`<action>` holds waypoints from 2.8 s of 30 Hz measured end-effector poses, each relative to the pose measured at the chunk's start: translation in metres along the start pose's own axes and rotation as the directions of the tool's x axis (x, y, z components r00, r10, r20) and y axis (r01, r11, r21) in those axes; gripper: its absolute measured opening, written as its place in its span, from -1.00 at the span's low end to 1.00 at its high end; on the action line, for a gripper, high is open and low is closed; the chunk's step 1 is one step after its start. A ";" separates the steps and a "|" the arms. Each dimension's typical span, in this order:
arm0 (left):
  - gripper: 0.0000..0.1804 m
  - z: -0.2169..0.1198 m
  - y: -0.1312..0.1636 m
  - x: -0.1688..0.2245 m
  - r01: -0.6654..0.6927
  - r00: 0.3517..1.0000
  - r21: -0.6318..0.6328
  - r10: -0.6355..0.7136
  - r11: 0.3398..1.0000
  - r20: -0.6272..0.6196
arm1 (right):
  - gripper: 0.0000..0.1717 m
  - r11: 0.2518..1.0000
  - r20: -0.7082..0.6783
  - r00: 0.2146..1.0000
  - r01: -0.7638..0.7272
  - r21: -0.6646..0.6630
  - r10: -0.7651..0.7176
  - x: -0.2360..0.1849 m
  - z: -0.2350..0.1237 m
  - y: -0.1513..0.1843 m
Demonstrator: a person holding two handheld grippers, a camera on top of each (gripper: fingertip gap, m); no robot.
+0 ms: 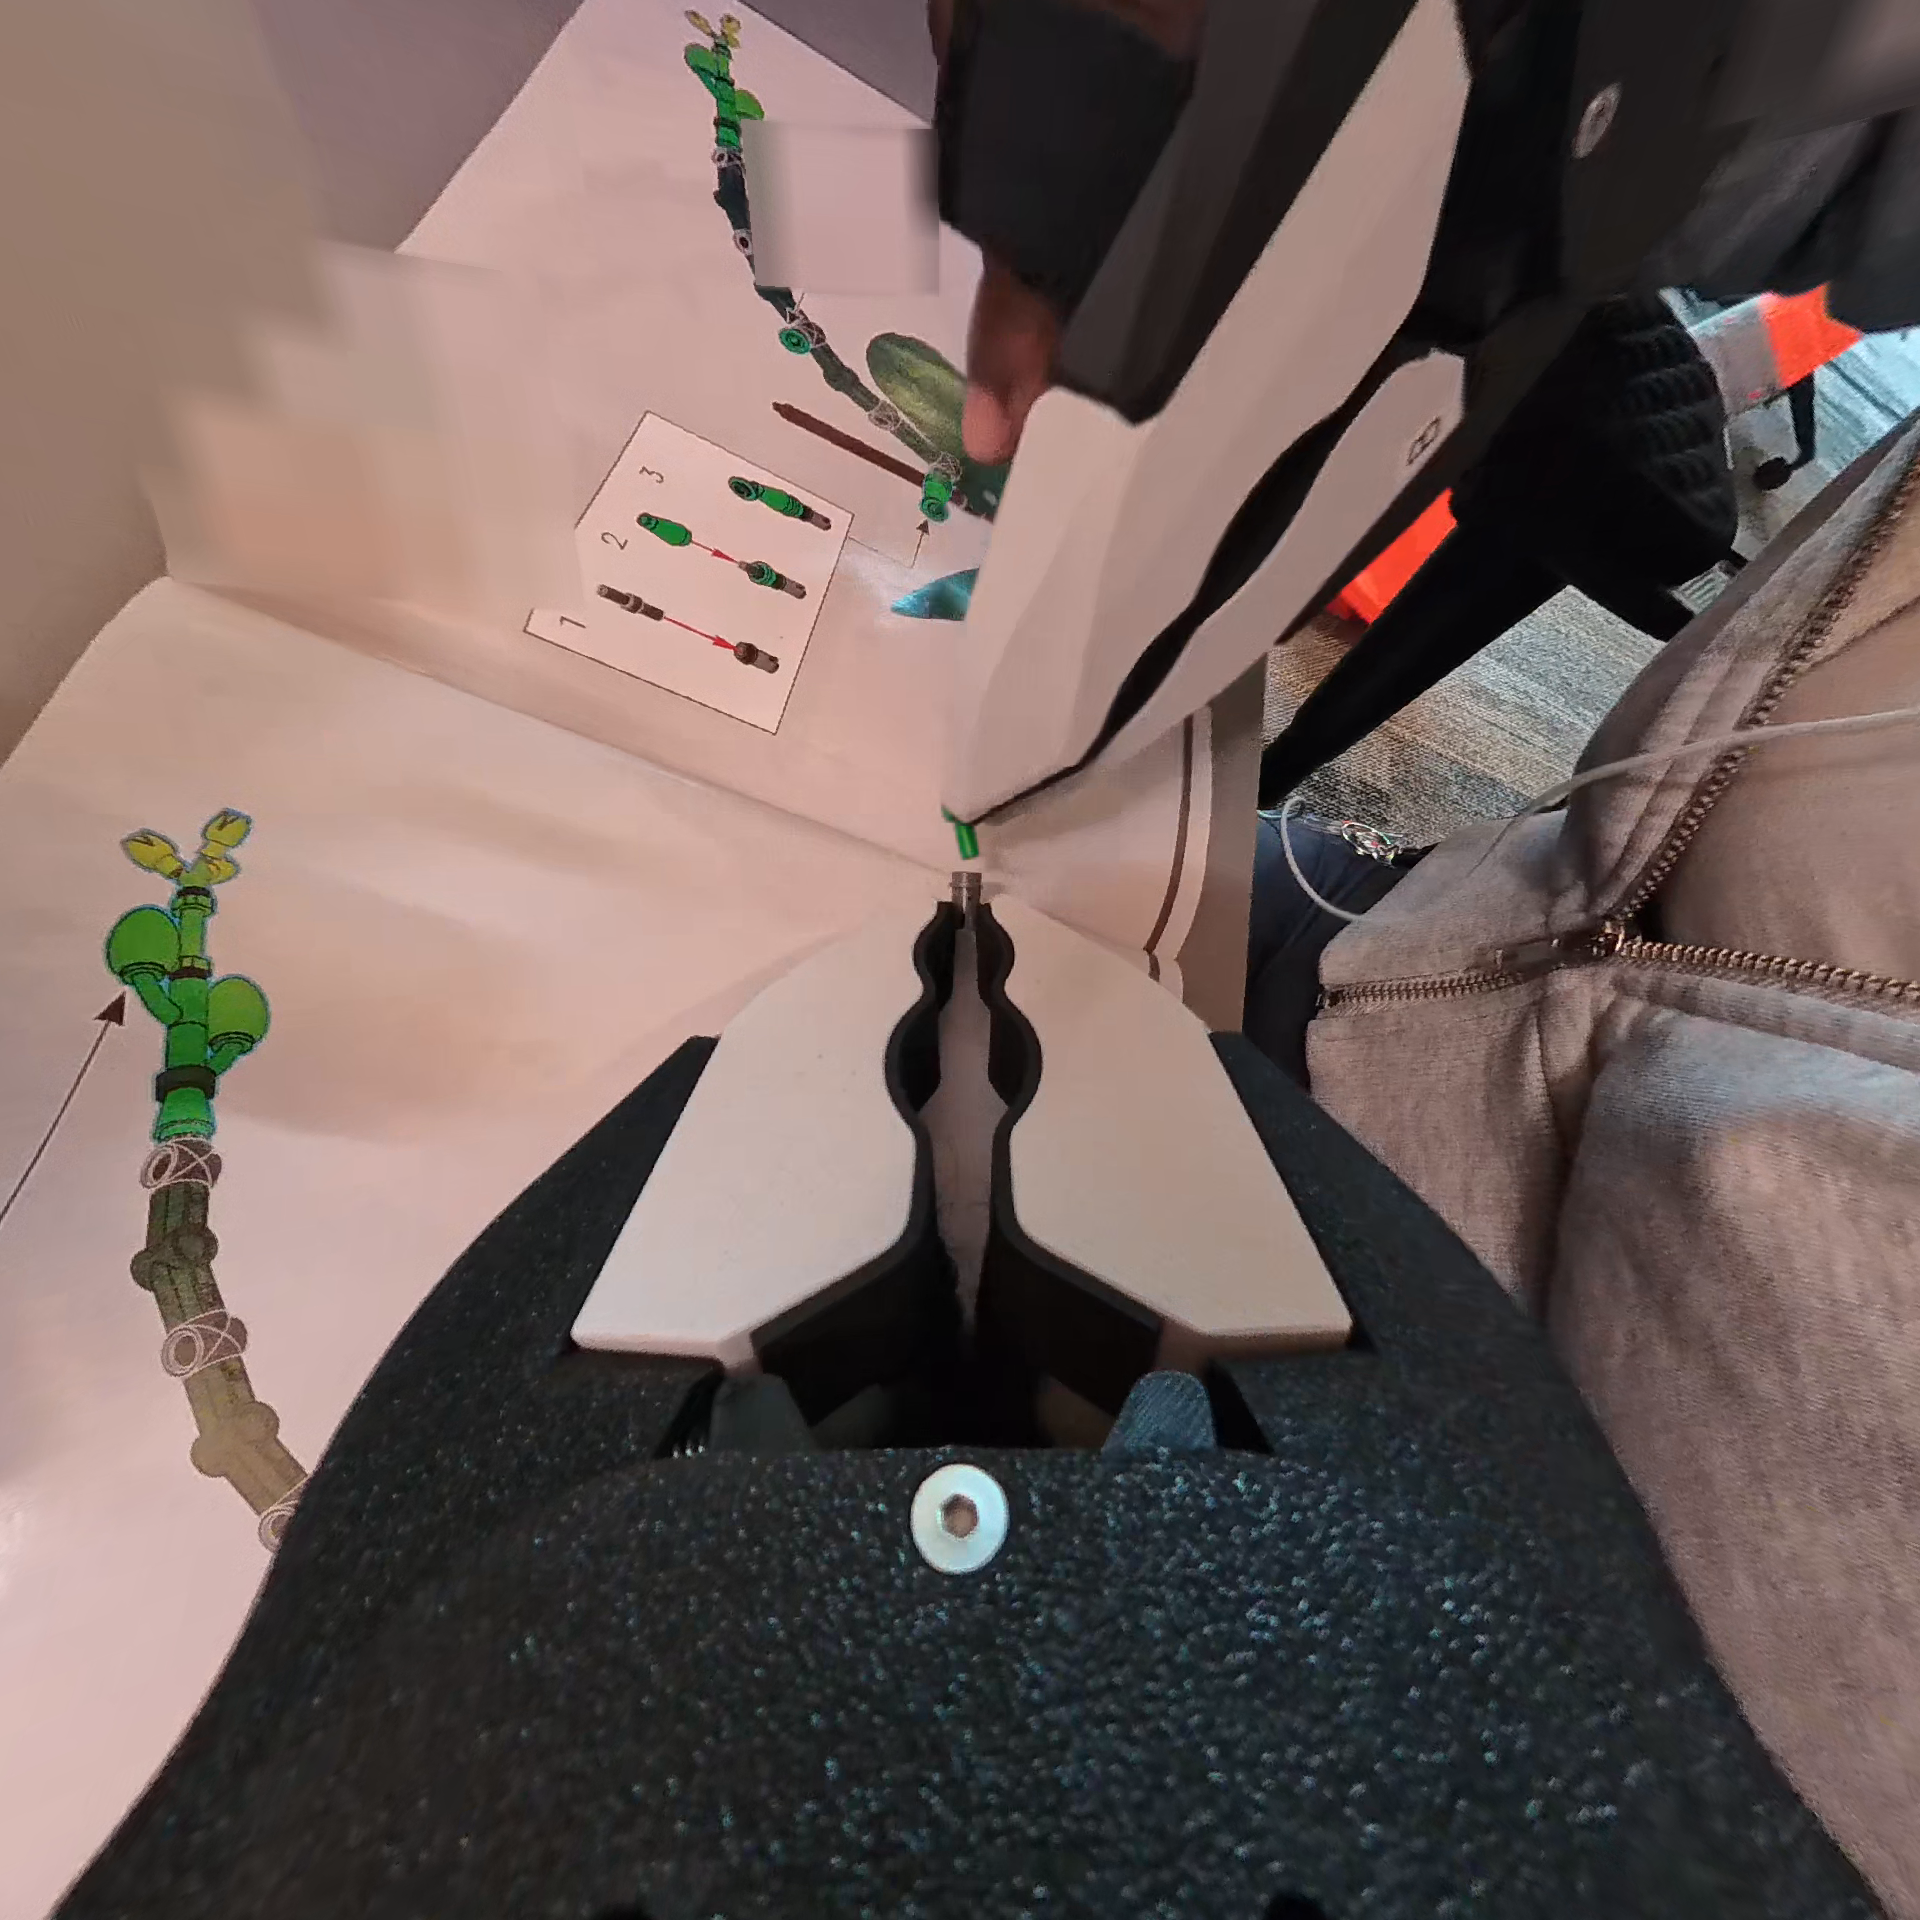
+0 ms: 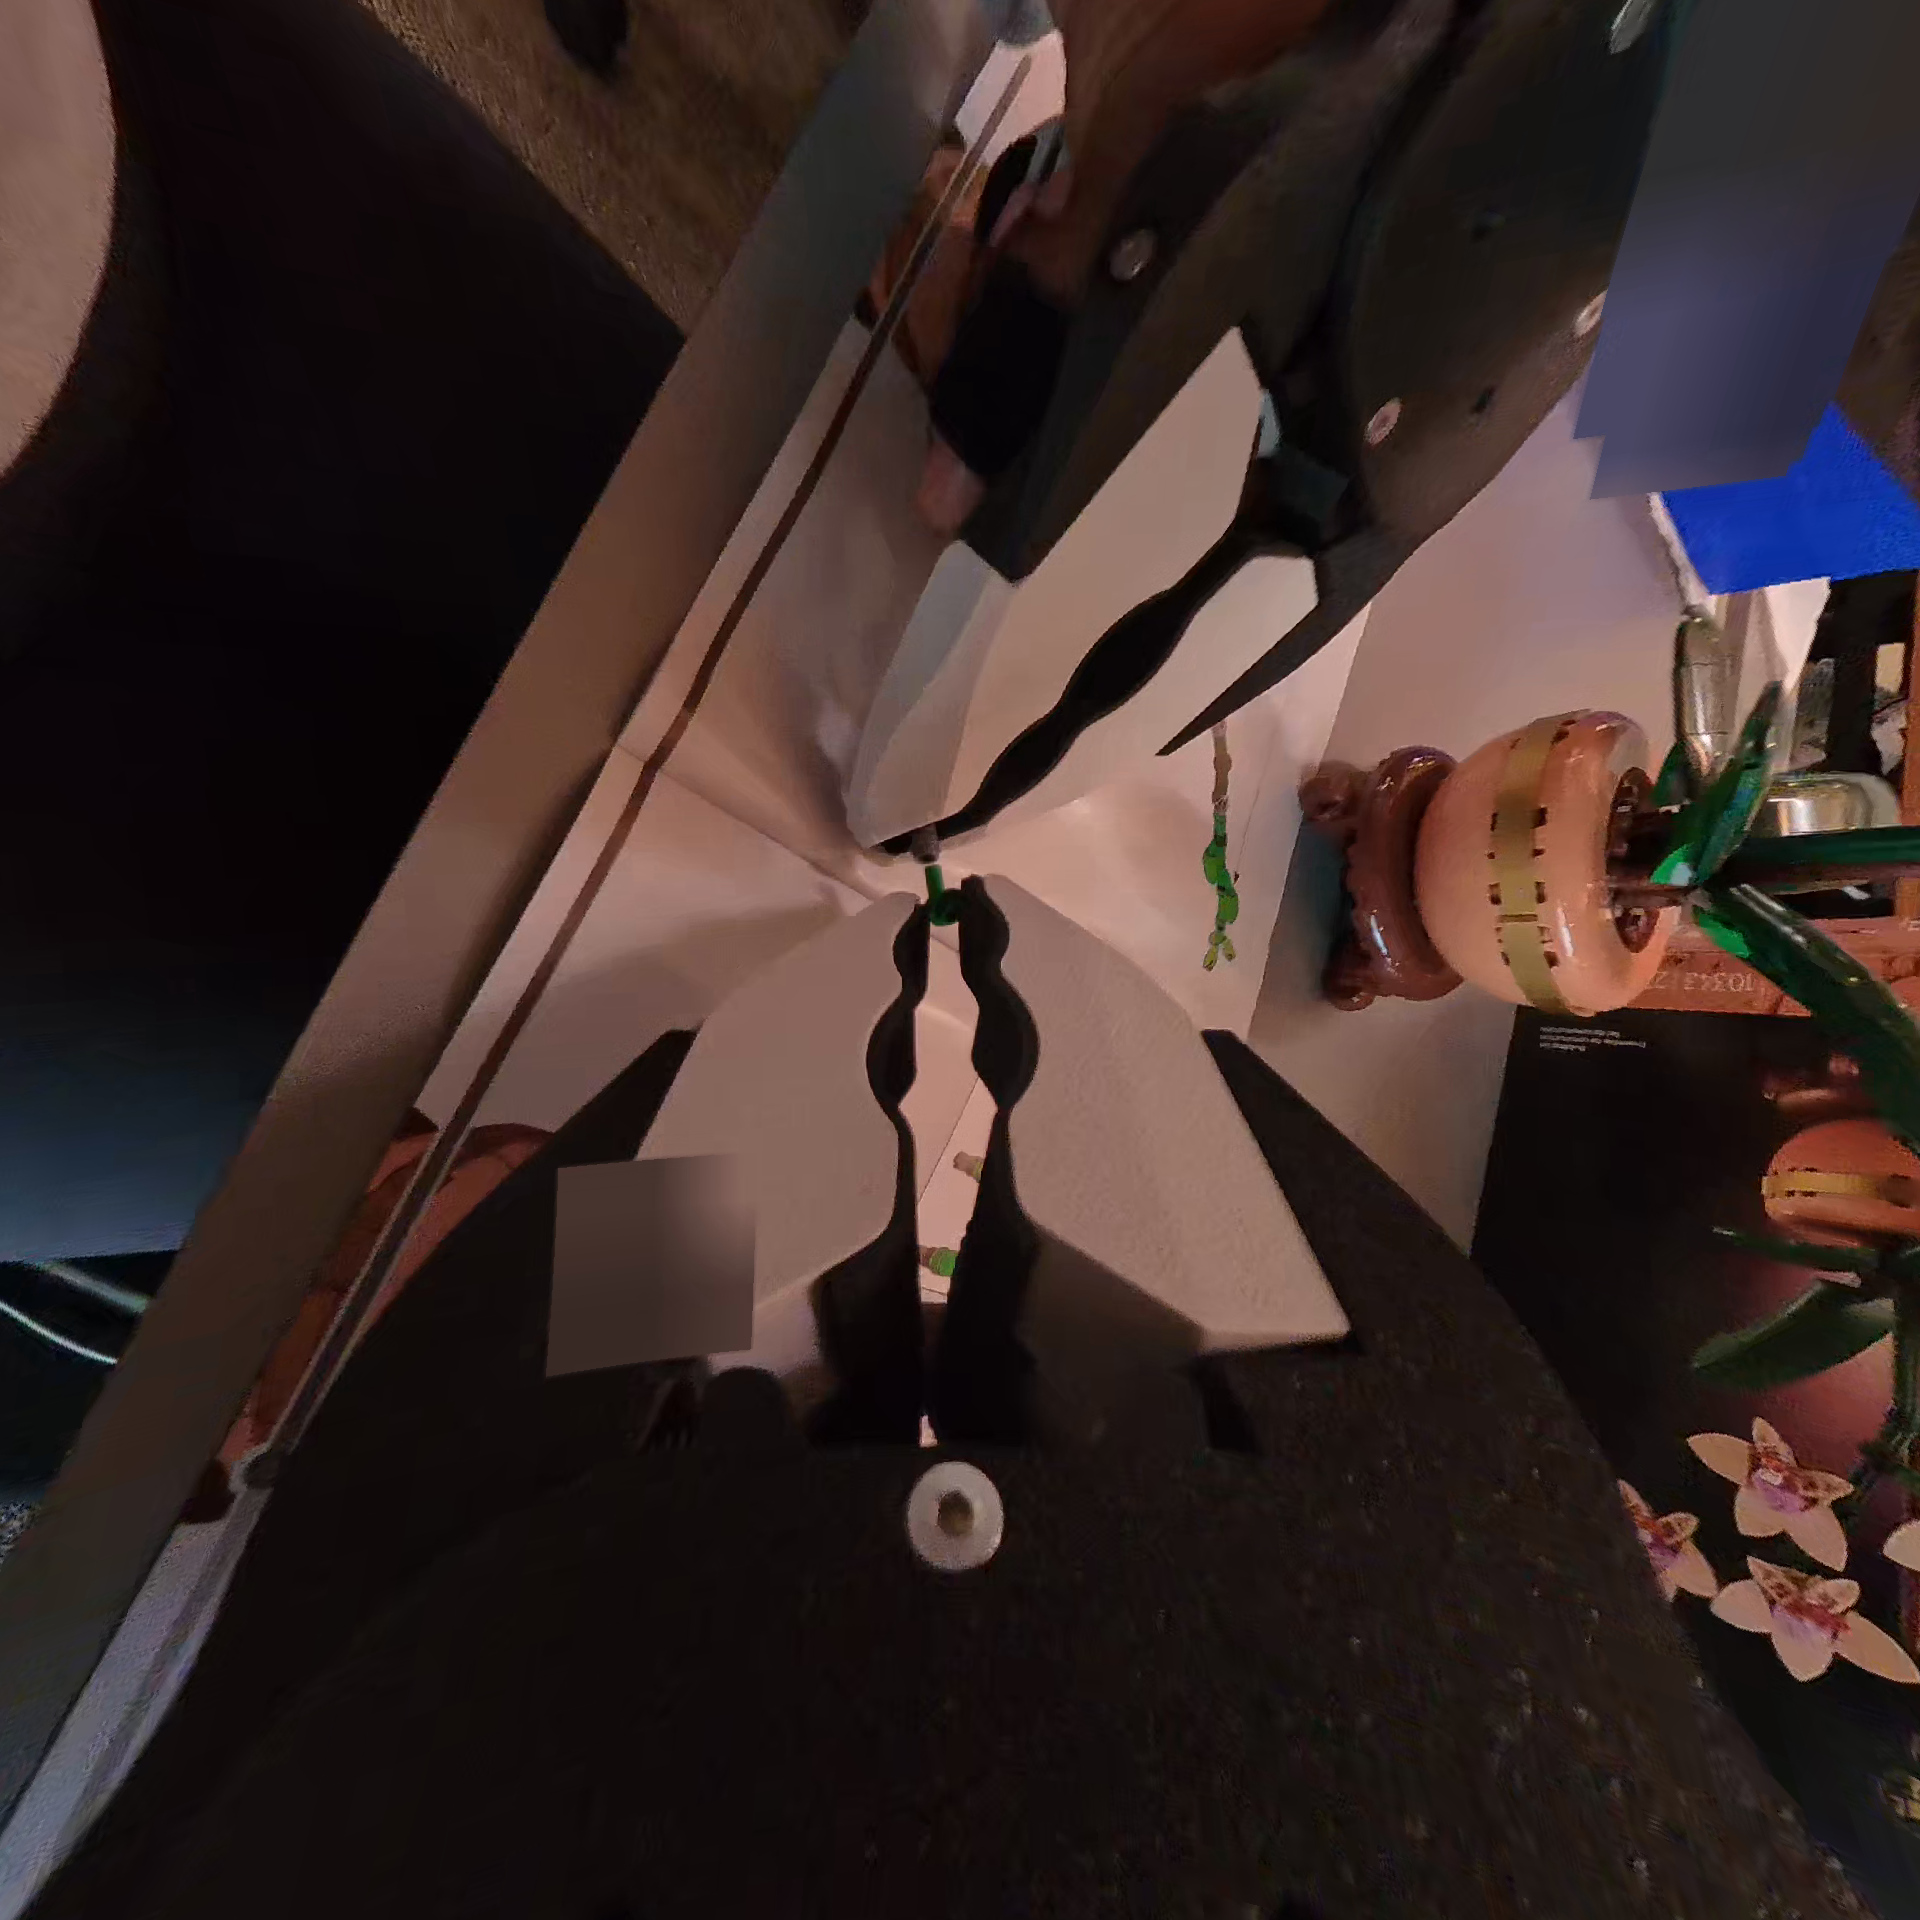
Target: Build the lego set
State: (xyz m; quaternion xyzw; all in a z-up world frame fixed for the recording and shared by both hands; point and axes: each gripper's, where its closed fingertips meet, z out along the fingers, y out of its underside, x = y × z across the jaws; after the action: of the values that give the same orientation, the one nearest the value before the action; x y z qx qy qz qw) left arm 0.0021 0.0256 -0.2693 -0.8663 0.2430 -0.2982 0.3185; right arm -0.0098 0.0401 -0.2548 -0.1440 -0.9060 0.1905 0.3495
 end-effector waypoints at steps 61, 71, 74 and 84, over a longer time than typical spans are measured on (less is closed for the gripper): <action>-0.97 0.000 0.001 0.002 0.065 0.998 0.005 -0.065 0.998 -0.007 | -0.95 0.855 0.320 0.875 -0.450 0.259 0.363 -0.005 0.002 0.000; -0.97 0.000 0.001 0.004 0.066 0.998 0.006 -0.066 0.998 -0.008 | -1.00 0.861 0.331 0.884 -0.425 0.279 0.329 -0.008 0.005 -0.009; -0.97 0.000 0.001 0.003 0.072 0.997 0.005 -0.072 0.997 -0.012 | -1.00 0.862 0.299 0.884 -0.437 0.258 0.360 -0.002 0.005 0.001; -0.97 -0.010 0.005 0.000 0.076 0.997 0.003 -0.076 0.997 0.005 | -0.79 0.859 0.470 0.779 -0.506 0.078 0.416 -0.008 0.009 0.009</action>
State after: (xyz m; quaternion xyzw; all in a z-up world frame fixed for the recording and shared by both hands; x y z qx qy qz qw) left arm -0.0053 0.0180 -0.2667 -0.8752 0.2087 -0.3084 0.3089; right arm -0.0087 0.0431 -0.2695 -0.2798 -0.8734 0.3878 0.0923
